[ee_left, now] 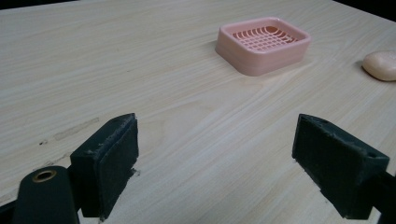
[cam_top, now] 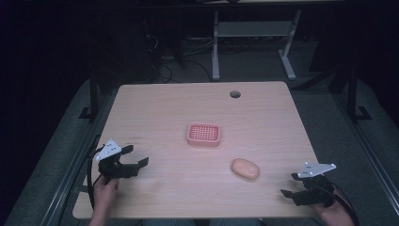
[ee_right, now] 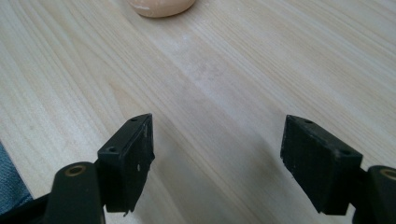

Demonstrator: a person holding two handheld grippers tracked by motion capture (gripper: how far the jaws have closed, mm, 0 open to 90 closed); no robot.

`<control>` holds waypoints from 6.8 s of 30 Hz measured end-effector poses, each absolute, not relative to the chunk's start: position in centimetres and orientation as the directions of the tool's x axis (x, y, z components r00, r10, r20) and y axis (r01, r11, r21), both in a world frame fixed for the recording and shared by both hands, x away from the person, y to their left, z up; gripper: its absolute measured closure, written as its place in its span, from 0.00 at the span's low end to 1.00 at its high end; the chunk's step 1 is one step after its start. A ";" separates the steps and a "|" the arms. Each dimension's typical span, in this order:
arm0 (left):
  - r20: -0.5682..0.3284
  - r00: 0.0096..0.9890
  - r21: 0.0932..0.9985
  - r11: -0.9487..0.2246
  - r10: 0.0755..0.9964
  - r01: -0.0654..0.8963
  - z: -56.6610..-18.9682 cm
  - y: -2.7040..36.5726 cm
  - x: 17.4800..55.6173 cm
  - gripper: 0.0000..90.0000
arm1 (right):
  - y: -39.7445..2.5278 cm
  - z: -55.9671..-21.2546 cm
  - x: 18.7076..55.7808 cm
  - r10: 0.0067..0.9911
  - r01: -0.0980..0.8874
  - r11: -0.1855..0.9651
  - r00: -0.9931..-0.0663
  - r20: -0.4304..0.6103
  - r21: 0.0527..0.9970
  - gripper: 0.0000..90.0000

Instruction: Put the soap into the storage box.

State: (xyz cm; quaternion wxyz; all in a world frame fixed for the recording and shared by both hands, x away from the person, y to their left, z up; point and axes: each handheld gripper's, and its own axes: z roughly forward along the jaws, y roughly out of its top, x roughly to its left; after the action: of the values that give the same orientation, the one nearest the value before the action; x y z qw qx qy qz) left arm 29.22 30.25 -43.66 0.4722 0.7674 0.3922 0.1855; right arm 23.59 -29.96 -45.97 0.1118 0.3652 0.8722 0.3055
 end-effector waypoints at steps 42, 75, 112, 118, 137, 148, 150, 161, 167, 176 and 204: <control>-0.094 0.620 0.879 -0.228 0.779 0.420 -43.5 30.5 29.0 0.16 | -24.7 -43.0 28.1 0.584 0.509 0.693 -0.812 0.016 0.510 0.27; -0.097 0.615 0.880 -0.221 0.783 0.420 -43.5 30.8 29.1 0.16 | -19.5 -41.8 31.3 0.479 0.429 0.779 -0.878 0.008 0.458 0.27; -0.101 0.618 0.882 -0.218 0.780 0.418 -43.4 30.8 29.1 0.16 | -15.1 -43.6 34.0 0.415 0.404 0.864 -0.909 0.029 0.302 0.26; -0.095 0.620 0.882 -0.223 0.779 0.415 -43.4 30.8 29.1 0.16 | -14.8 -43.9 34.2 0.411 0.400 0.870 -0.911 0.024 0.286 0.28; -0.103 0.617 0.883 -0.214 0.780 0.417 -43.4 30.9 29.1 0.16 | -14.5 -44.4 34.4 0.401 0.399 0.882 -0.915 0.046 0.252 0.34; -0.103 0.618 0.884 -0.213 0.779 0.416 -43.4 30.9 29.1 0.16 | -14.5 -44.3 34.4 0.395 0.389 0.888 -0.918 0.026 0.247 0.35; -0.106 0.617 0.885 -0.209 0.780 0.417 -43.4 30.9 29.1 0.16 | -14.5 -44.3 34.4 0.398 0.391 0.887 -0.917 0.024 0.247 0.35; -0.108 0.617 0.885 -0.207 0.779 0.416 -43.4 30.9 29.1 0.16 | -14.8 -43.7 34.3 0.387 0.383 0.881 -0.921 0.041 0.278 0.35; -0.111 0.614 0.886 -0.201 0.781 0.417 -43.4 30.9 29.1 0.16 | -14.9 -43.4 34.4 0.385 0.383 0.876 -0.921 0.053 0.294 0.35; -0.117 0.611 0.886 -0.196 0.783 0.421 -43.4 30.9 29.0 0.16 | -14.8 -42.7 34.9 0.382 0.377 0.874 -0.923 0.046 0.306 0.35; -0.119 0.612 0.887 -0.193 0.782 0.419 -43.4 31.1 29.0 0.16 | -13.7 -40.6 37.2 0.369 0.364 0.868 -0.928 0.053 0.338 0.35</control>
State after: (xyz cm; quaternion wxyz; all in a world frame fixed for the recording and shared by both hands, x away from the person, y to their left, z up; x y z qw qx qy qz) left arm 29.05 31.05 -43.36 0.4932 0.7502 0.4003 0.1838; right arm 37.25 -13.67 -40.61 0.0066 0.1898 0.9663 0.1738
